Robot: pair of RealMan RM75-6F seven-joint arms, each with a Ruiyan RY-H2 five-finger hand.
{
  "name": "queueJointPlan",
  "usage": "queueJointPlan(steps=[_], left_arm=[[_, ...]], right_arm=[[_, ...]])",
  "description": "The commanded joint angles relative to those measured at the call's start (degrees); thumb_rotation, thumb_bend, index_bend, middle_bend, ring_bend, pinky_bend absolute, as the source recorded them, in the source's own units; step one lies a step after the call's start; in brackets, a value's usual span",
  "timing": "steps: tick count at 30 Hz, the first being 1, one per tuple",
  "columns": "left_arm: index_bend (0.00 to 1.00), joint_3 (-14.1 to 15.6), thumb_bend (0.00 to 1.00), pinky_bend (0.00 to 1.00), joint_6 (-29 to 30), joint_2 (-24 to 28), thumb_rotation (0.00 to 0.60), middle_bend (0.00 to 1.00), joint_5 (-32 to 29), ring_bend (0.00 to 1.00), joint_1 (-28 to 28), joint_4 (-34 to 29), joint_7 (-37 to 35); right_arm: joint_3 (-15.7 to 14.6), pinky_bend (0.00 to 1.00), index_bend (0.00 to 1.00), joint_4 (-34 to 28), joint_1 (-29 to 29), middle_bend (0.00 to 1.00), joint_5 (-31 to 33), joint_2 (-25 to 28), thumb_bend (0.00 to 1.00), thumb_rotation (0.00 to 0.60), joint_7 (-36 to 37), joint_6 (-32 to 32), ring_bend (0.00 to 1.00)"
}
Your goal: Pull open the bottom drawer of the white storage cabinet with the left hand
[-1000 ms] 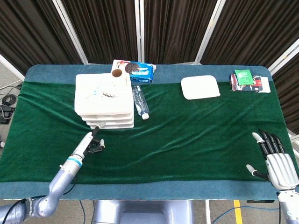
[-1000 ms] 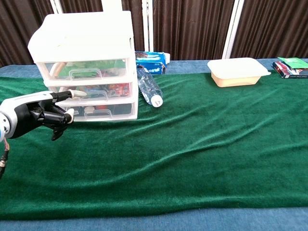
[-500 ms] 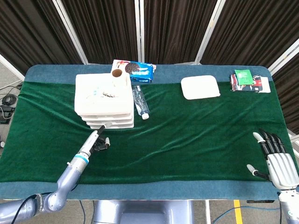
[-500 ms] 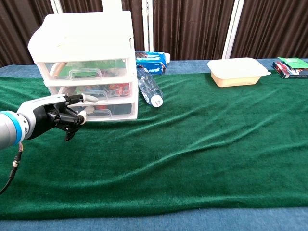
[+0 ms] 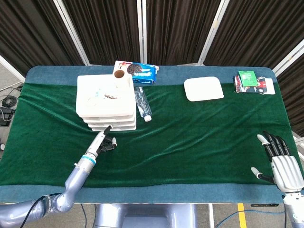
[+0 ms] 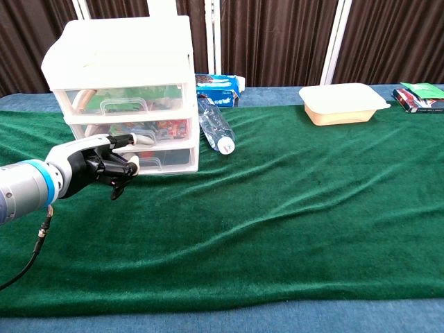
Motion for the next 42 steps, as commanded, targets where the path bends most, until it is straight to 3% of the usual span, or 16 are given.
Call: queueJointPlan(steps=[1,15,42], left_arm=[[0.08,-0.07,0.76,0.72,0.09,-0.39,0.6,0.9,-0.02,0.77,-0.05,0.41,-0.07],[0.11,-0.54,0.76,0.72,-2.49,-0.97,0.6,0.9,2.16,0.77,-0.29,2.93,-2.98],[0.14,3.0,0.76,0.72,-2.31,1.26,0.6,0.9,10.83,0.77,2.95,0.4,-8.76]], right_arm=[[-0.05,0.0,0.04,-0.01,-0.01,0.0,-0.07,-0.01,0.07,0.6,-0.05,0.01,0.0],[-0.28,0.0,0.04,0.03,0.17,0.0,-0.31,-0.39,0.07,0.6,-0.78,-0.41,0.0],[-0.34,0.0,0.04,-0.27,0.06,0.0,-0.35,-0.31,0.07,0.6,-0.97,-0.23,0.0]])
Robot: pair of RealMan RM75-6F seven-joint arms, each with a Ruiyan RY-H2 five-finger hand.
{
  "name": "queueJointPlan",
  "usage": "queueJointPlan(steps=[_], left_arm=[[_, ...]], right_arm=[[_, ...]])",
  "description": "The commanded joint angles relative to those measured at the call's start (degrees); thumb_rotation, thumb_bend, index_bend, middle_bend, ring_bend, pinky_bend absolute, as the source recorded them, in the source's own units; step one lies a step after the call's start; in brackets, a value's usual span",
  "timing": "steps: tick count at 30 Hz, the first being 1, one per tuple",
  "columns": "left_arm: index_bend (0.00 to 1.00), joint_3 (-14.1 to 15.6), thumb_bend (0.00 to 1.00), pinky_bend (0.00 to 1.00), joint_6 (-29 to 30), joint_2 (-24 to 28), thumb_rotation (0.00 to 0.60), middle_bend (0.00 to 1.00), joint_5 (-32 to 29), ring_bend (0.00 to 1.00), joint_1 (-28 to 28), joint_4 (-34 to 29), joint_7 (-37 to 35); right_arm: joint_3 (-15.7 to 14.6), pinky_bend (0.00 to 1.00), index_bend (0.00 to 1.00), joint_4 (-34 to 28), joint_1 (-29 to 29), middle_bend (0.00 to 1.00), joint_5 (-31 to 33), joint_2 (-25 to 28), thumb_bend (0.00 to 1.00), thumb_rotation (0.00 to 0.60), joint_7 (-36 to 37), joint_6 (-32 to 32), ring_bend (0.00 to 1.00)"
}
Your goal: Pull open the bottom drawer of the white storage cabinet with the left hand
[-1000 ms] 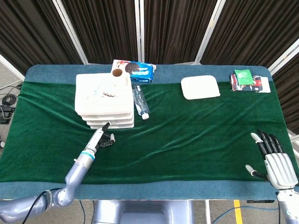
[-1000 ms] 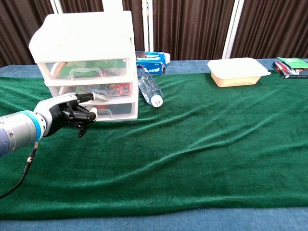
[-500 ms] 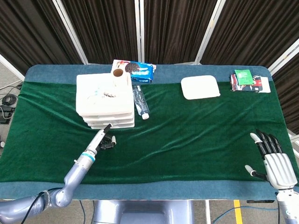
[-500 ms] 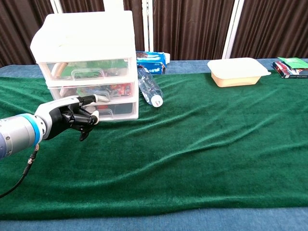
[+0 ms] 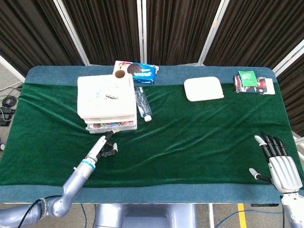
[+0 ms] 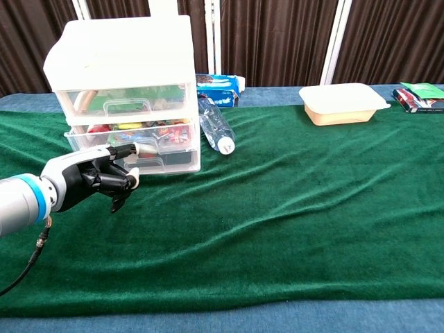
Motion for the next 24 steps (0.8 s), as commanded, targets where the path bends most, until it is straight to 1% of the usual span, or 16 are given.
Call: queueJointPlan(steps=[1,10,16,24], left_arm=[[0.14,0.34,0.76,0.72,0.08,0.38,0.6,0.9,0.77,0.77,0.41,-0.11,-0.82],[0.14,1.27,0.76,0.72,0.53,0.9,0.6,0.9,2.95,0.77,1.21,-0.7,-2.52],[0.14,1.65,0.76,0.72,0.63,0.82,0.6,0.9,3.27,0.77,1.44,-0.52,-2.99],[0.14,2.86,0.76,0.72,1.58,1.37,0.6,0.9,5.64,0.77,2.47,-1.34,-4.43]], right_arm=[[0.0,0.0,0.04,-0.03,-0.01,0.0,-0.02,-0.02,0.07,0.6,-0.07,0.02,0.0],[0.03,0.0,0.04,-0.01,0.06,0.0,0.12,-0.11,0.07,0.6,-0.25,-0.17,0.0],[0.02,0.0,0.04,-0.05,0.02,0.0,0.15,-0.02,0.07,0.6,-0.18,-0.14,0.0],[-0.03,0.0,0.04,-0.17,0.01,0.0,0.08,0.0,0.07,0.6,-0.29,-0.17,0.0]])
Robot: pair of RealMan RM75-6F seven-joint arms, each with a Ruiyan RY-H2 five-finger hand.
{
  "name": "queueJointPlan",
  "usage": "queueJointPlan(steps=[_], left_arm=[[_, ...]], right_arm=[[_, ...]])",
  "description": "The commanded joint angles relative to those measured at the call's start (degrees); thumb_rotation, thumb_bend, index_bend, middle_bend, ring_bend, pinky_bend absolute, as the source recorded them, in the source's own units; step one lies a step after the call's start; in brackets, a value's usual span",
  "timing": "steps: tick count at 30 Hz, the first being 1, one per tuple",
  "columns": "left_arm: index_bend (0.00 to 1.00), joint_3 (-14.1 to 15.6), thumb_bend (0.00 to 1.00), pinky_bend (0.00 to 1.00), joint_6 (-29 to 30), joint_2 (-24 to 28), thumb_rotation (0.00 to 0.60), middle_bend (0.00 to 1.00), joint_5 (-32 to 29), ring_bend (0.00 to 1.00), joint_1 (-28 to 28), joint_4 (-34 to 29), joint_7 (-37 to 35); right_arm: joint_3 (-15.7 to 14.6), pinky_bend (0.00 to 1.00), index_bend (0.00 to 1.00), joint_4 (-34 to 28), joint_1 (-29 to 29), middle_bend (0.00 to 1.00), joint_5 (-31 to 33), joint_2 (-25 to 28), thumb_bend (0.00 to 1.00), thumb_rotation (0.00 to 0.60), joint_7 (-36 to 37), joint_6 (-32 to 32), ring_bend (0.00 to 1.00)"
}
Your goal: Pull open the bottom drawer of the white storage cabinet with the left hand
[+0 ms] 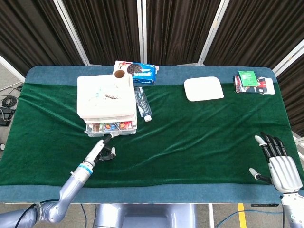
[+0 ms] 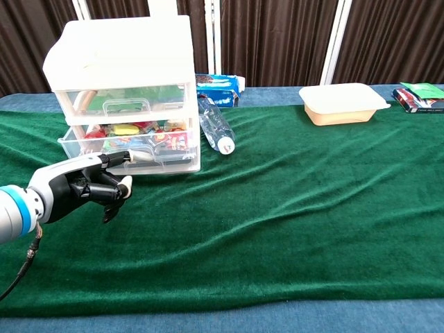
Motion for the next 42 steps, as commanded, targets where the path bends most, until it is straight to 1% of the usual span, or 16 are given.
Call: queueJointPlan(steps=[1,28,42], left_arm=[[0.14,0.37,0.76,0.72,0.38,0.17,0.6,0.9,0.76,0.77,0.31,-0.22,-0.44],[0.14,4.26,0.76,0.72,2.05,0.37,0.6,0.9,6.44,0.77,2.04,-1.27,-3.96],[0.14,5.61,0.76,0.72,2.53,0.99,0.6,0.9,8.24,0.77,2.41,-1.59,-5.22]], right_arm=[[-0.02,0.0,0.04,-0.04,-0.01,0.0,-0.01,-0.01,0.07,0.6,-0.07,-0.01,0.0],[0.0,0.0,0.04,-0.13,-0.1,0.0,-0.11,0.02,0.07,0.6,-0.2,0.2,0.0],[0.14,0.0,0.04,-0.18,-0.17,0.0,0.04,0.21,0.07,0.6,0.08,0.37,0.0]])
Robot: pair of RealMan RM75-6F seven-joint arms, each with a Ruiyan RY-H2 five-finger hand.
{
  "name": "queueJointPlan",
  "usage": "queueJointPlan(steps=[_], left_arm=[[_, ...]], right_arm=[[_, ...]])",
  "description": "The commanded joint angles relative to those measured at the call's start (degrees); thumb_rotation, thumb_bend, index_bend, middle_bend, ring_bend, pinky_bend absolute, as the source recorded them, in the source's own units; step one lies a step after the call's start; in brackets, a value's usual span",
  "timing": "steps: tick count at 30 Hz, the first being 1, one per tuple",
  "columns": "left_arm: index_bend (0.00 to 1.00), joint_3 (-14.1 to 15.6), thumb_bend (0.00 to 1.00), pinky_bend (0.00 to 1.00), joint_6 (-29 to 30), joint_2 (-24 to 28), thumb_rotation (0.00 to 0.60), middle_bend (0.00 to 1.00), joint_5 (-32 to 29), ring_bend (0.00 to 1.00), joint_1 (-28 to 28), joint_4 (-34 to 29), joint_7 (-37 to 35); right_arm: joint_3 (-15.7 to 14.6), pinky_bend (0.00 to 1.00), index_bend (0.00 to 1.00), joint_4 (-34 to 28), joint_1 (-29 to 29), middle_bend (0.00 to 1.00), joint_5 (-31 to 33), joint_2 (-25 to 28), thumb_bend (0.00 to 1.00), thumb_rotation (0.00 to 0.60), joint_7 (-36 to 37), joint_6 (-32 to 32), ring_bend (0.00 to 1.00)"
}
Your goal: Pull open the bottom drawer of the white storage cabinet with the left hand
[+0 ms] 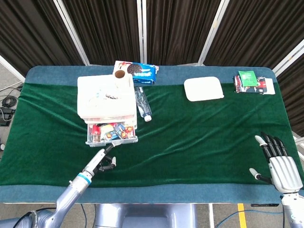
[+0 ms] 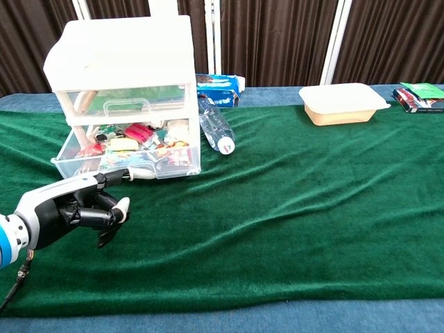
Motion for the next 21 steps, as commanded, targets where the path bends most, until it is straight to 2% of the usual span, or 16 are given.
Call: queueJointPlan(steps=[1,21], left_arm=[[0.14,0.17,0.76,0.72,0.11,0.1,0.6,0.9,0.23,0.77,0.05,-0.06,-0.16],[0.14,2.05,0.76,0.72,1.13,0.31,0.6,0.9,2.44,0.77,0.55,-0.62,-1.52]], right_arm=[[0.01,0.0,0.04,-0.01,-0.07,0.0,-0.01,0.06,0.07,0.6,0.13,0.14,0.0],[0.0,0.0,0.04,-0.06,-0.04,0.0,-0.04,0.02,0.07,0.6,-0.09,0.04,0.0]])
